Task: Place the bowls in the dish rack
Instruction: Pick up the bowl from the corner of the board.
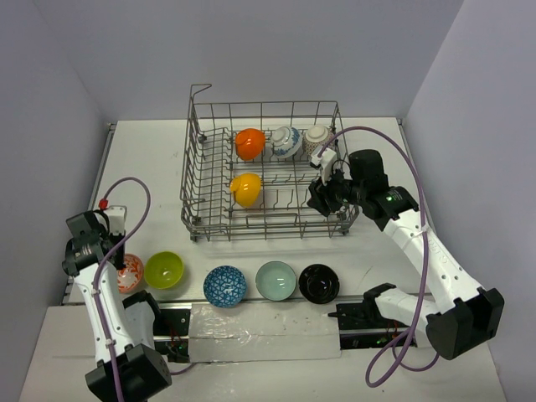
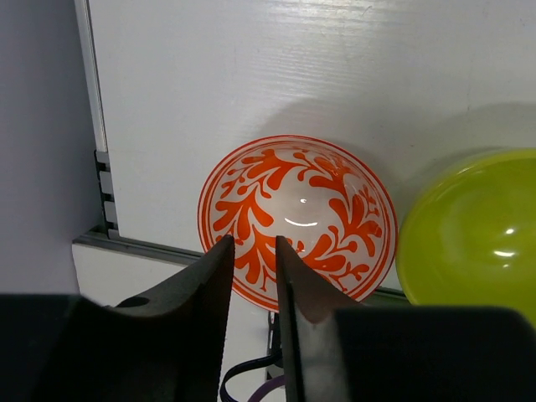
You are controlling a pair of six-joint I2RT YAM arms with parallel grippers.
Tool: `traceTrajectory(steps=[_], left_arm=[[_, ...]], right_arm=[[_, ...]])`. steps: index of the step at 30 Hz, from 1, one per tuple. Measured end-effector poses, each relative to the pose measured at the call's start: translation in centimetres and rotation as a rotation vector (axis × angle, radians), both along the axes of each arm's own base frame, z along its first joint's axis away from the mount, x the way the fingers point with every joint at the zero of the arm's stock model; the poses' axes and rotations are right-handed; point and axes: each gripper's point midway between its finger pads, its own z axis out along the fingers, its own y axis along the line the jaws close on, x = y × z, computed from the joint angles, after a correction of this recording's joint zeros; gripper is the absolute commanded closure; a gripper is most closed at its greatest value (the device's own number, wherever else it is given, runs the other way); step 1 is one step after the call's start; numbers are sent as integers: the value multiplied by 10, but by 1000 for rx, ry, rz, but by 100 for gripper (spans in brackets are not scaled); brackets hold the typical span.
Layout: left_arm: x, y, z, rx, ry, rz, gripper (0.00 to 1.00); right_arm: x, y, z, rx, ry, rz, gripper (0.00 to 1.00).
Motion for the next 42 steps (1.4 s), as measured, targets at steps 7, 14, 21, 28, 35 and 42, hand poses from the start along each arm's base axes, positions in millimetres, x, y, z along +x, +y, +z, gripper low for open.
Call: traceTrajectory(steps=[7, 14, 21, 28, 35, 42], left_arm=[[-3, 0, -7, -9, 29, -1, 66], [3, 3, -8, -7, 21, 3, 66], [4, 13, -16, -5, 50, 39, 67], [8, 25, -23, -9, 65, 73, 68], [10, 27, -31, -32, 91, 71, 68], [13, 29, -32, -38, 96, 69, 68]], right_arm=[[2, -2, 0, -7, -7, -11, 44], [3, -2, 0, -12, -11, -11, 44], [3, -3, -1, -19, -14, -13, 44], [5, -5, -7, -33, -8, -20, 44], [6, -6, -8, -38, -7, -25, 44], [7, -7, -9, -46, -10, -31, 44]])
